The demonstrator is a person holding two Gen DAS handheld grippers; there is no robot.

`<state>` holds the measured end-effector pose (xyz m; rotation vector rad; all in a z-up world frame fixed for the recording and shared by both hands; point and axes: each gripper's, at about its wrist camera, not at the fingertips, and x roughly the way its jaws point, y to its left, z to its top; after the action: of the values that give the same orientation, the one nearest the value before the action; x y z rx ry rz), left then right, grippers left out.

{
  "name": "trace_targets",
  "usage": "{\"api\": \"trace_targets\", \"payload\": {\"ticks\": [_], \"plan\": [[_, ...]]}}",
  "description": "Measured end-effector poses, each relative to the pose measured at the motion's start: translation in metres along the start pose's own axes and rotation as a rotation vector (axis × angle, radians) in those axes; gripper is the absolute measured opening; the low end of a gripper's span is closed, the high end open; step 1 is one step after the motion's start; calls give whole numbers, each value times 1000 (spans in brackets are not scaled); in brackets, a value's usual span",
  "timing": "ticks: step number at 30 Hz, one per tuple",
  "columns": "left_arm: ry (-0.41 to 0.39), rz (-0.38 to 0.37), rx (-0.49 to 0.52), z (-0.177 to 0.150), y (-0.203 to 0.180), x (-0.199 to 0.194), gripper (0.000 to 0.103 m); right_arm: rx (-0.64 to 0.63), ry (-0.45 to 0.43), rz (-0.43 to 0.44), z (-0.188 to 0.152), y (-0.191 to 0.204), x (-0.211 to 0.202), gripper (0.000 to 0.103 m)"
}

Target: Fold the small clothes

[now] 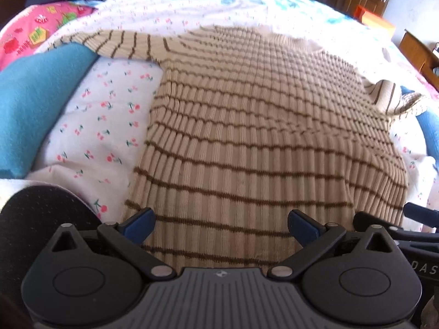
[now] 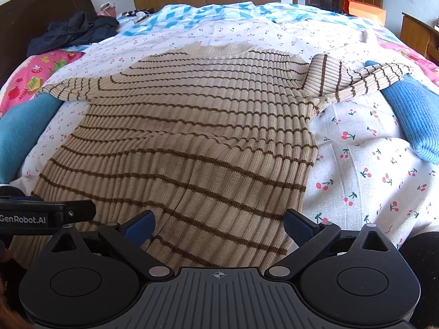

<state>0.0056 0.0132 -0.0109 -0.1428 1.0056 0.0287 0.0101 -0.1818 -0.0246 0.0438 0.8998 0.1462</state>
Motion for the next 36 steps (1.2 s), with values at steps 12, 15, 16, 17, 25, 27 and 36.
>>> {"api": "trace_targets", "payload": {"ticks": [12,15,16,17,25,27,36], "plan": [[-40,16,25,-4,-4,-8,103,-9,-14,4,0,1,-2,101],[-48,17,26,-4,-4,-9,103,-9,-15,7,0,1,-2,101],[-49,17,24,-3,-4,-10,103,-9,-16,7,0,1,-2,101],[-50,17,21,-4,-4,-10,103,-9,-17,8,0,1,-3,101],[-56,16,8,-3,0,-11,103,-7,-20,9,0,1,-3,101],[-58,15,7,-3,0,-11,103,-7,-20,9,0,1,-3,101],[-54,15,0,-4,0,-10,103,-4,-24,12,0,1,-4,101]]}}
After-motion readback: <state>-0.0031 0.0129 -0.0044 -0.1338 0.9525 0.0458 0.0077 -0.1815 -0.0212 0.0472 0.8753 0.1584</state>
